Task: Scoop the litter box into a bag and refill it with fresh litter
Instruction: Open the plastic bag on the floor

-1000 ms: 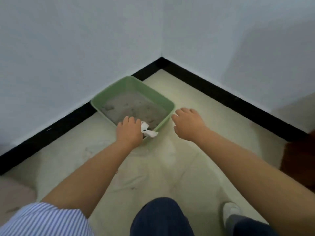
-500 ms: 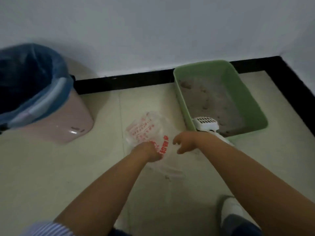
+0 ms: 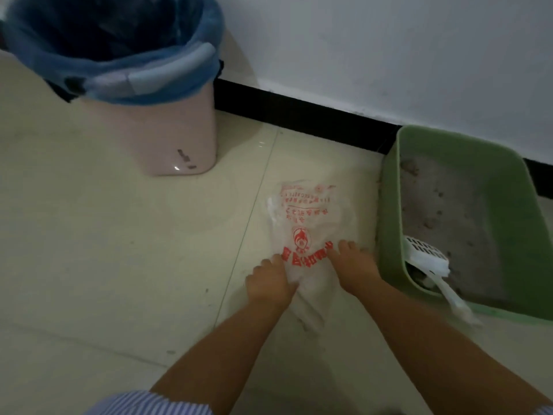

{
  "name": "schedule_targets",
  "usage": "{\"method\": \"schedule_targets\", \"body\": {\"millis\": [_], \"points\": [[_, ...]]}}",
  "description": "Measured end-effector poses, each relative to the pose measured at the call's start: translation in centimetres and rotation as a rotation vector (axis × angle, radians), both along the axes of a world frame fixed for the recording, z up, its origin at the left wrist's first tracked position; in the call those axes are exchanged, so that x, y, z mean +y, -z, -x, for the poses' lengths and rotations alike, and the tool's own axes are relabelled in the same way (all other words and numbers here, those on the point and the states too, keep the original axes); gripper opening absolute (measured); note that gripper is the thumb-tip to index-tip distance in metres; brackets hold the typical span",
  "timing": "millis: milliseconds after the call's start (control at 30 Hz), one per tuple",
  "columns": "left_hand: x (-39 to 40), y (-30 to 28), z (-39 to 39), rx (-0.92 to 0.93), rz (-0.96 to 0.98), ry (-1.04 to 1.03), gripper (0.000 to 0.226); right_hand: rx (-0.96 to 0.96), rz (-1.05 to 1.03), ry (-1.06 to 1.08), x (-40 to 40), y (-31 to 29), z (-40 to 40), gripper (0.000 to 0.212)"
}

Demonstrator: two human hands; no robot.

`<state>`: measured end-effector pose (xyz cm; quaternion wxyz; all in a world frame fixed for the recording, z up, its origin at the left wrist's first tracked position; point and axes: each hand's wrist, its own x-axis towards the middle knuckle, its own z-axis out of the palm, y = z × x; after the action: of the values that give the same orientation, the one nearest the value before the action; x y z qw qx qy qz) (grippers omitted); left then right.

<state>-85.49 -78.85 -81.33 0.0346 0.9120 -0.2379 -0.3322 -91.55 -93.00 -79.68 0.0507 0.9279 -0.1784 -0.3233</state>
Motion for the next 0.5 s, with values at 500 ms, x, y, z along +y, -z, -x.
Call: {"method": "schedule_targets", "body": {"millis": [500], "points": [[-0.5,-3.3,-7.6,0.341,0.669,-0.838,0.021,-0.25,-0.166,0.462,-2.4,2.8,-2.0,0.033]]}}
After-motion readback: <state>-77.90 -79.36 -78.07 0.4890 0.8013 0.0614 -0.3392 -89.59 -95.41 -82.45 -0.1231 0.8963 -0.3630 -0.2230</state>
